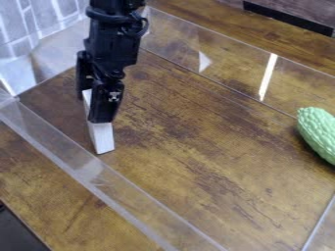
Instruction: Put the white object in the blue tray
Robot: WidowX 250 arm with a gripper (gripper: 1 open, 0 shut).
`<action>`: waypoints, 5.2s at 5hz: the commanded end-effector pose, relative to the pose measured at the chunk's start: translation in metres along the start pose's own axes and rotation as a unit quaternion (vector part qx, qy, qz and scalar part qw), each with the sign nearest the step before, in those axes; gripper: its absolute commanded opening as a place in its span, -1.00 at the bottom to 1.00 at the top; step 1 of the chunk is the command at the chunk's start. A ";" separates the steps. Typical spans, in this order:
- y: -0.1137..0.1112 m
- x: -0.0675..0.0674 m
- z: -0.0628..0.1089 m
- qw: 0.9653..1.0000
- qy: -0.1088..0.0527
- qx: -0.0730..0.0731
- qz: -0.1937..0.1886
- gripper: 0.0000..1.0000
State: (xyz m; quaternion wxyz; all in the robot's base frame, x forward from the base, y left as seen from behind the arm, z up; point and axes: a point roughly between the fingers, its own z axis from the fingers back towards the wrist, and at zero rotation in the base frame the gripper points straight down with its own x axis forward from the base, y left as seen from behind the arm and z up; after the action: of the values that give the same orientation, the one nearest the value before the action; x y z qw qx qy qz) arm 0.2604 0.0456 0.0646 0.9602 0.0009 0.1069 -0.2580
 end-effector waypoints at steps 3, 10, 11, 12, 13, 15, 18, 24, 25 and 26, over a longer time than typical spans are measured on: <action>0.016 -0.006 -0.006 1.000 -0.019 0.002 0.019 1.00; 0.045 0.005 -0.019 1.000 -0.020 0.008 0.019 -1.00; 0.048 0.009 -0.019 1.000 -0.023 0.007 0.020 -1.00; 0.051 0.012 -0.020 0.999 -0.026 0.005 0.022 -1.00; 0.054 0.014 -0.022 0.999 -0.029 0.002 0.025 -1.00; 0.059 0.014 -0.027 0.999 -0.031 -0.005 0.028 -1.00; 0.079 0.002 -0.031 0.999 -0.028 -0.011 0.044 -1.00; 0.092 0.003 -0.038 1.000 -0.018 -0.009 0.024 -1.00; 0.093 0.004 -0.039 1.000 -0.015 -0.010 0.020 -1.00; 0.094 0.004 -0.040 1.000 -0.014 -0.011 0.015 -1.00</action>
State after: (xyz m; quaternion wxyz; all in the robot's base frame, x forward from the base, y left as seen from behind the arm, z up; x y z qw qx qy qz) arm 0.3017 0.1246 0.0193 0.9669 -0.0120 0.0991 -0.2349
